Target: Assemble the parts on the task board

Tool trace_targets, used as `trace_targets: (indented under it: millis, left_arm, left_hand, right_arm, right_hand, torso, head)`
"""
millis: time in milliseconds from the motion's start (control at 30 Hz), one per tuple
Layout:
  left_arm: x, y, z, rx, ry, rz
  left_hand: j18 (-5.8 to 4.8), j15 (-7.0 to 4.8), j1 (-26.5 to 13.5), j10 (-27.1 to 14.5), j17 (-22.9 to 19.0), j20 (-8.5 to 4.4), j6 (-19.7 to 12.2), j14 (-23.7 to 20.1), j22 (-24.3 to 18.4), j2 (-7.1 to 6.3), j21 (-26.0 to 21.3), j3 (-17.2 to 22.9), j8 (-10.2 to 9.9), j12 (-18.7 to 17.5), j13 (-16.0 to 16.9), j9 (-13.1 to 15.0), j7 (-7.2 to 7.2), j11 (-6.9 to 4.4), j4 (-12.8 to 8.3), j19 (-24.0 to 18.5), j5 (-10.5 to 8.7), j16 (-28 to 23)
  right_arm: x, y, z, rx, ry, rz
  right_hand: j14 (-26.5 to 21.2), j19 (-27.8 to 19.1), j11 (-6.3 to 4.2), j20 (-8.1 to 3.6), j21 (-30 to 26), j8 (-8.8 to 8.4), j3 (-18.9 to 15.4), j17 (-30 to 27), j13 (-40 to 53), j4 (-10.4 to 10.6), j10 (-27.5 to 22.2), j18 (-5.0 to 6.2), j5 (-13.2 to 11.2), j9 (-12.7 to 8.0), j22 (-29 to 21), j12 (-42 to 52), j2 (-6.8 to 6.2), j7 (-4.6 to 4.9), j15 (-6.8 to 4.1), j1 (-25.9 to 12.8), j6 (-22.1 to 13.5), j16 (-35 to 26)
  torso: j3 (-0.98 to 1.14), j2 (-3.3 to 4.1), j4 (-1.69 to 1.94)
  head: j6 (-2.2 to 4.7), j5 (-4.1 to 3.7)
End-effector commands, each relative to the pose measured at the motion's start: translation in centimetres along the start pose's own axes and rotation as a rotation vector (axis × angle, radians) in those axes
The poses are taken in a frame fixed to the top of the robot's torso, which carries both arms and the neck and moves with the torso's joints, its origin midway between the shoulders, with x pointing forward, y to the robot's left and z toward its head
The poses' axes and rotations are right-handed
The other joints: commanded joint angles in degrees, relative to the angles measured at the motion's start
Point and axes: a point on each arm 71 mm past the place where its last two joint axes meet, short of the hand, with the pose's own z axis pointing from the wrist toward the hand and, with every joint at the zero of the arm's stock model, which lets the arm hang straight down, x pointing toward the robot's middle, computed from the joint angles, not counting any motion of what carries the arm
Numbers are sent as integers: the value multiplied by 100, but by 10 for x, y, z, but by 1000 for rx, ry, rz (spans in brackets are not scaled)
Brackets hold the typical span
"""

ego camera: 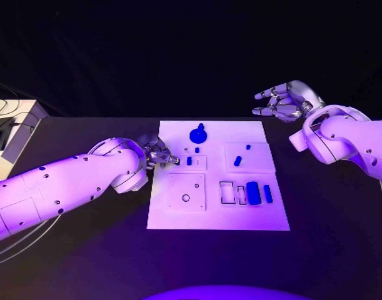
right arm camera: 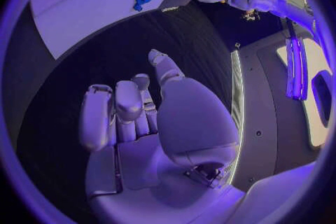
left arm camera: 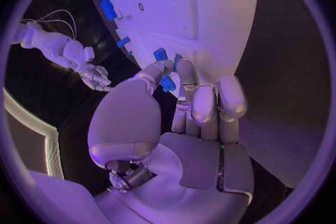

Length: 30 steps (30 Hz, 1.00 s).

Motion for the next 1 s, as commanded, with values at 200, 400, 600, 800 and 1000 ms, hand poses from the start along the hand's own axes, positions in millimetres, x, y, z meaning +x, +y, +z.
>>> trace_targets:
  millis: [200,400,600,800,1000]
  left_arm:
    - [9,-2,1,-1,47,-14]
    - [10,-2,2,-8,63,-20]
    - [11,-2,3,-13,84,-16]
    - [13,-2,3,-15,106,-8]
    - [13,-3,4,-16,109,-5]
  left_hand:
    - [-68,-11,208,60,11,2,310,6,12,341,41,3,-4,24,1,-14,-264,-39,-126,51,-61,30]
    - [-74,-8,197,74,32,1,339,10,21,409,52,-131,-13,43,11,-12,-279,-41,-140,54,-69,57]
    - [-85,2,198,120,78,13,417,20,40,466,77,-308,-49,58,16,-32,-302,-40,-148,60,-63,101]
    - [-91,13,230,158,114,30,499,23,57,537,103,-552,-119,61,-9,-59,-318,-33,-185,63,-68,131]
    - [-97,20,403,188,125,36,569,27,62,691,114,-1064,-199,59,-29,-126,-319,-30,-384,67,-357,138]
  right_arm:
    - [1,1,0,-11,12,1]
    - [1,0,0,-10,11,1]
    - [1,0,0,-9,11,1]
    - [1,0,0,-9,11,2]
    - [1,0,0,-10,12,2]
  right_hand:
    - [41,446,-53,-11,-34,-32,2,-6,2,16,-3,-1,39,-1,1093,19,2,19,-18,-51,9,-33]
    - [41,446,-53,-11,-34,-32,2,-6,2,16,-3,-1,39,-1,1093,19,2,19,-18,-51,9,-33]
    - [41,446,-53,-11,-34,-32,2,-6,2,16,-3,-1,39,-1,1093,19,2,19,-18,-51,9,-33]
    - [41,446,-53,-11,-34,-32,2,-6,2,16,-3,-1,39,-1,1093,19,2,19,-18,-51,9,-33]
    - [41,445,-54,-12,-36,-32,1,-10,5,8,0,-1,49,-2,1093,20,2,18,-18,-55,14,-36]
  torso:
    - [1,3,8]
    - [4,0,1]
    - [0,2,4]
    - [1,0,6]
    - [2,2,1]
  head:
    - [0,-5]
    - [3,4]
    - [-5,-6]
    - [-13,-5]
    - [-9,9]
